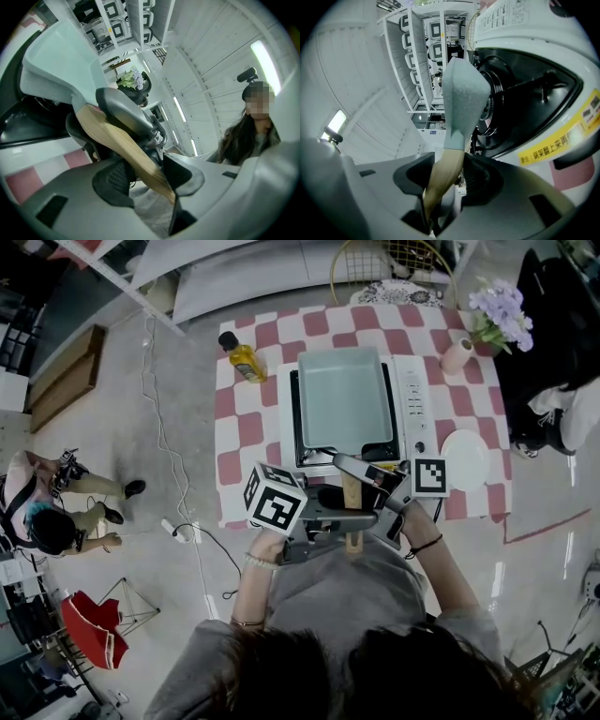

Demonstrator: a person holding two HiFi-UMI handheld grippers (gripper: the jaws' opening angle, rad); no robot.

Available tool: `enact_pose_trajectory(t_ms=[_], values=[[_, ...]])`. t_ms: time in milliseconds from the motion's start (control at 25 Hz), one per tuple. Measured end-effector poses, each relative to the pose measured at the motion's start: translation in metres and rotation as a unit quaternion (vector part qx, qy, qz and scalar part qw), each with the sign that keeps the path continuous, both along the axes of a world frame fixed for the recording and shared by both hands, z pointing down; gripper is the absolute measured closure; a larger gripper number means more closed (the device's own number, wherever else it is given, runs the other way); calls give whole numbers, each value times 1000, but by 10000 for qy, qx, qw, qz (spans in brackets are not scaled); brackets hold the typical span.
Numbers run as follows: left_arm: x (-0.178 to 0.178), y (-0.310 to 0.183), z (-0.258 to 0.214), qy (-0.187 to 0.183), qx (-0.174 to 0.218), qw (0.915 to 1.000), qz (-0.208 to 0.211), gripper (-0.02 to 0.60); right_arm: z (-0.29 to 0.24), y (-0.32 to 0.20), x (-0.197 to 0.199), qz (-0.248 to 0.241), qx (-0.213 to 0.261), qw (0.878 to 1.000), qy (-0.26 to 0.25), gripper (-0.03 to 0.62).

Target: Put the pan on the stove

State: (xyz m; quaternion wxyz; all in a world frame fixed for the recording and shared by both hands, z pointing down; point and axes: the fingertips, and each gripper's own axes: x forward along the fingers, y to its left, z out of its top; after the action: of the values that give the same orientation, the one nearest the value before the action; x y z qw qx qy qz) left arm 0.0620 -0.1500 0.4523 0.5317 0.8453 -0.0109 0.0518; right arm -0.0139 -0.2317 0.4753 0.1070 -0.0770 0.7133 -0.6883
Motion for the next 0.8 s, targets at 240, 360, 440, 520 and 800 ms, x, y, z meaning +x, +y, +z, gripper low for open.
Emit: enact_pose_trajectory(t_ms=[240,360,440,520,800], values=[[1,3,8,-90,10,10000,21,387,3,2,1,-48,104,9999,29,399],[2,3,11,-154,17,9999,37,387,6,3,1,-102,191,9997,74,399],[2,4,14,-187,26,9998,42,387,8,3,1,-122,229,9996,77,399],[2,4,16,-208,42,9998,30,387,8,4,1,-126,225,9997,52,399],[3,6,23,-336,75,9994,42,387,13,5,1,-206,384,9989,155,401]])
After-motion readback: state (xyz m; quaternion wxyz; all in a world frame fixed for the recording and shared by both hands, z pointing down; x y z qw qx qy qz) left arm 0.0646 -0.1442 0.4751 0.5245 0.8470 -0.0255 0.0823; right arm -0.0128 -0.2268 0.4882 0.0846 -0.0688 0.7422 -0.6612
